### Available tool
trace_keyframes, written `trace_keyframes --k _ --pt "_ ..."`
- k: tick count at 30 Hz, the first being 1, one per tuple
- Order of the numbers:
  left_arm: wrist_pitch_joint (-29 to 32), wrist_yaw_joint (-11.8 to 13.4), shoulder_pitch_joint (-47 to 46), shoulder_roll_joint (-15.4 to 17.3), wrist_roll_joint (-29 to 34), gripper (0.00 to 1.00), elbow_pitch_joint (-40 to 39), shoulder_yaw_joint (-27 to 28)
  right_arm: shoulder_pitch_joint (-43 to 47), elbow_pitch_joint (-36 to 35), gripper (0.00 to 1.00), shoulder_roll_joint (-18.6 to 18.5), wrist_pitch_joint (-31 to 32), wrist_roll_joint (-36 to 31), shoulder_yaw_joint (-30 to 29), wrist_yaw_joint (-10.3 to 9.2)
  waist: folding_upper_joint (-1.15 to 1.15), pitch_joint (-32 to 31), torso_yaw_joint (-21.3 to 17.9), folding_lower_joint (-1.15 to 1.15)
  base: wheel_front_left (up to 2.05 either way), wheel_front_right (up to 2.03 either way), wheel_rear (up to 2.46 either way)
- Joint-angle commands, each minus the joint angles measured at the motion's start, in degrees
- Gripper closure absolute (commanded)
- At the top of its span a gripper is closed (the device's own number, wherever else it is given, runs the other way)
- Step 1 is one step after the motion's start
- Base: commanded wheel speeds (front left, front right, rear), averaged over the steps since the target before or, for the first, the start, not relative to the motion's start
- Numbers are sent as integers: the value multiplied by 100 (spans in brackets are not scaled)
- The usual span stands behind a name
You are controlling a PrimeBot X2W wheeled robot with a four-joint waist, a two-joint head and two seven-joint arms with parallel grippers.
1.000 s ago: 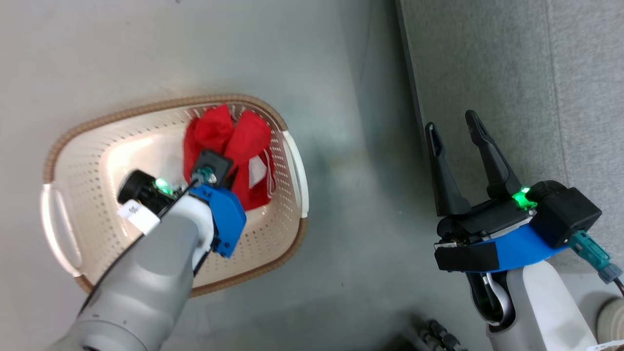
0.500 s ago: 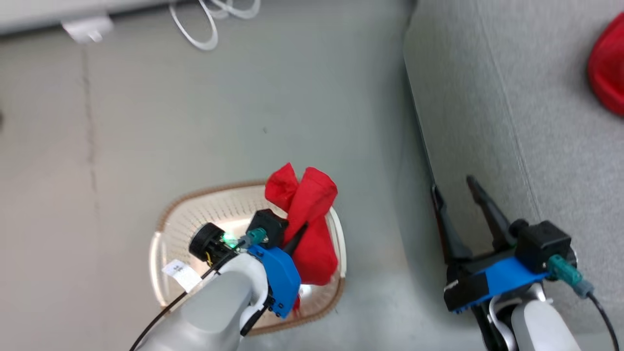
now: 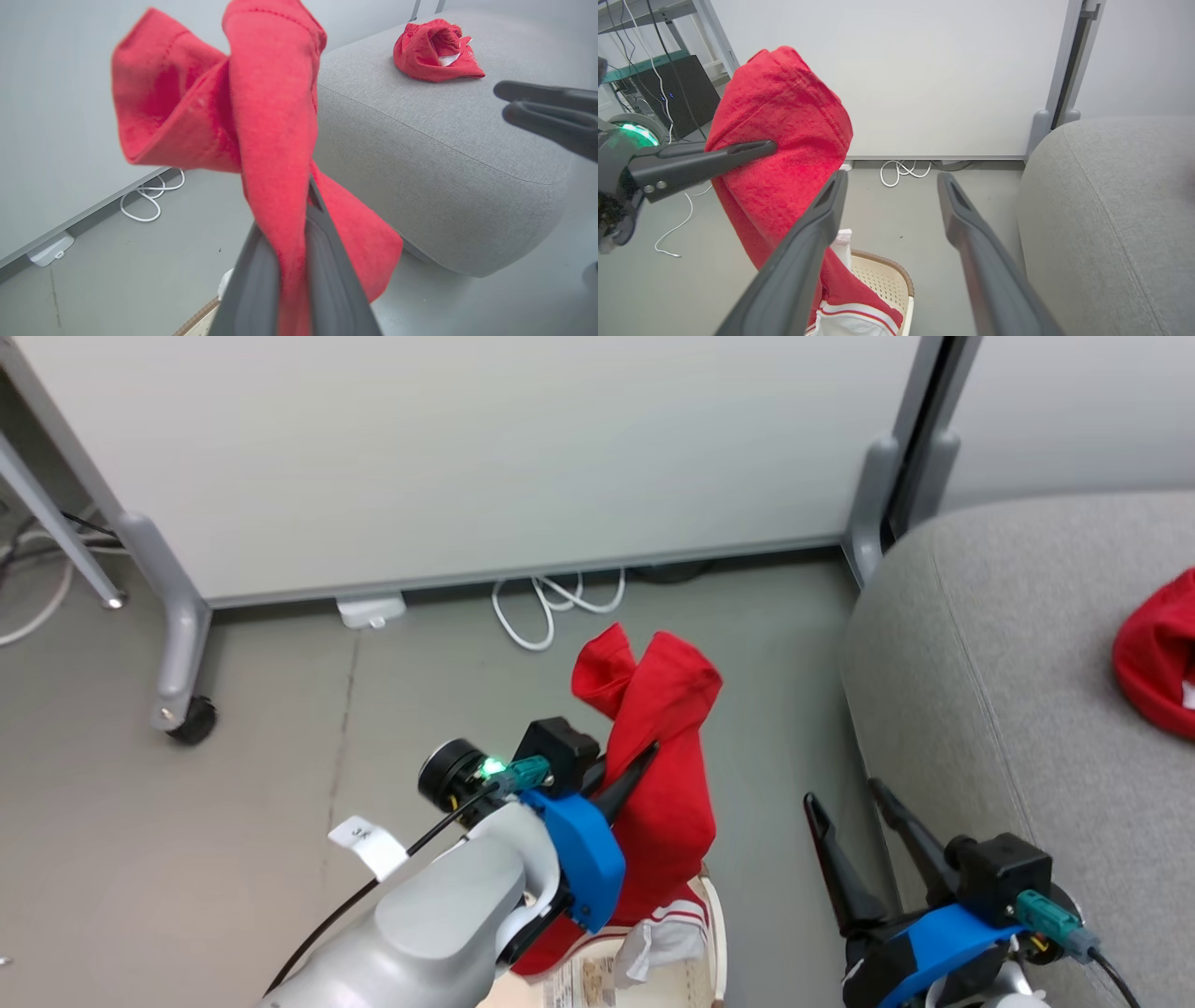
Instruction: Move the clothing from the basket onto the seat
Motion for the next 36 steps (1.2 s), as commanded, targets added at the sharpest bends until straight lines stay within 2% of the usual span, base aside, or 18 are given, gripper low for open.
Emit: trace_keyframes --k 1,17,28,36 --pt "-24 -6 -107 -18 -49 100 -57 -42 119 -25 0 -8 47 52 39 3 -1 -306 205 2 0 0 0" --pt "-62 -6 -1265 -223 -597 100 -462 -200 278 -160 0 -9 327 125 338 3 -1 -580 208 2 0 0 0" --pt "-115 -6 -1298 -257 -473 100 -320 -292 -27 -134 0 -9 396 -4 562 3 -1 -545 113 2 0 0 0" --pt "-72 -6 -1237 -282 -464 100 -401 -322 -654 345 0 -9 415 192 609 3 -1 -494 144 2 0 0 0"
